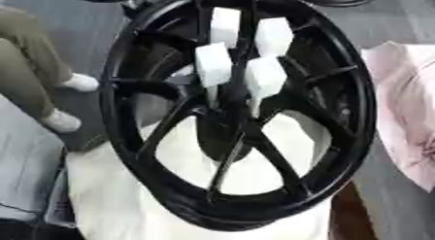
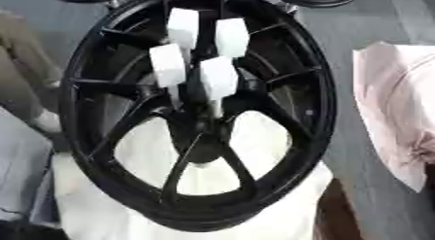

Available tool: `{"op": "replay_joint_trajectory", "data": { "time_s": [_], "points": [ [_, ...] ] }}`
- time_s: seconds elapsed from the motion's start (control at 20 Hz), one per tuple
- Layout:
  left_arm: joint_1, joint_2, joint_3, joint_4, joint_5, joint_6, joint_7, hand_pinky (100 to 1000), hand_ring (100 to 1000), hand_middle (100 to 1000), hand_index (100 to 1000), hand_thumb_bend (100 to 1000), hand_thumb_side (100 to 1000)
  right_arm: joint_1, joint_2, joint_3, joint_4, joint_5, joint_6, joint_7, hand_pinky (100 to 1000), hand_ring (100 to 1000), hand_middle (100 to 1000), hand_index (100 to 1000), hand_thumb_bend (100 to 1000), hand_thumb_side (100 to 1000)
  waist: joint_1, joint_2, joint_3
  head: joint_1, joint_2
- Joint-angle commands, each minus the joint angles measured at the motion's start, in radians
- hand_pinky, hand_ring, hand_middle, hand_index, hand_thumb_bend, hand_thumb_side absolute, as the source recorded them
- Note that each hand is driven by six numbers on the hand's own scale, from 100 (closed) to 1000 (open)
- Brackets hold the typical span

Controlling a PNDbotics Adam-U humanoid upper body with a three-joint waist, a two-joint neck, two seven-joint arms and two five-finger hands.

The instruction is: Pull the pin out of the wheel hub.

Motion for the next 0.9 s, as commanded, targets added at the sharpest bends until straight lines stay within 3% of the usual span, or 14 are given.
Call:
{"op": "replay_joint_trajectory", "data": {
  "time_s": [0.05,0.5,0.9],
  "points": [
    [-0.005,0.038,0.013,-0.019,-0.006,-0.002,0.001,519,713,755,717,100,741,-0.004,-0.008,-0.013,-0.004,0.005,0.006,-0.003,681,671,564,662,100,210,0.000,-0.008,0.000,-0.016,0.005],
    [-0.002,0.039,0.011,-0.019,-0.010,0.002,-0.002,516,713,756,716,100,746,0.001,0.004,-0.017,0.002,0.012,0.014,-0.017,680,670,564,662,100,219,-0.008,-0.003,-0.010,-0.084,-0.018],
    [-0.001,0.040,0.010,-0.019,-0.010,0.006,-0.005,514,713,753,715,100,747,0.005,0.005,-0.015,0.006,0.013,0.013,-0.017,678,670,564,662,100,221,-0.011,-0.005,-0.011,-0.055,-0.017]
  ]
}}
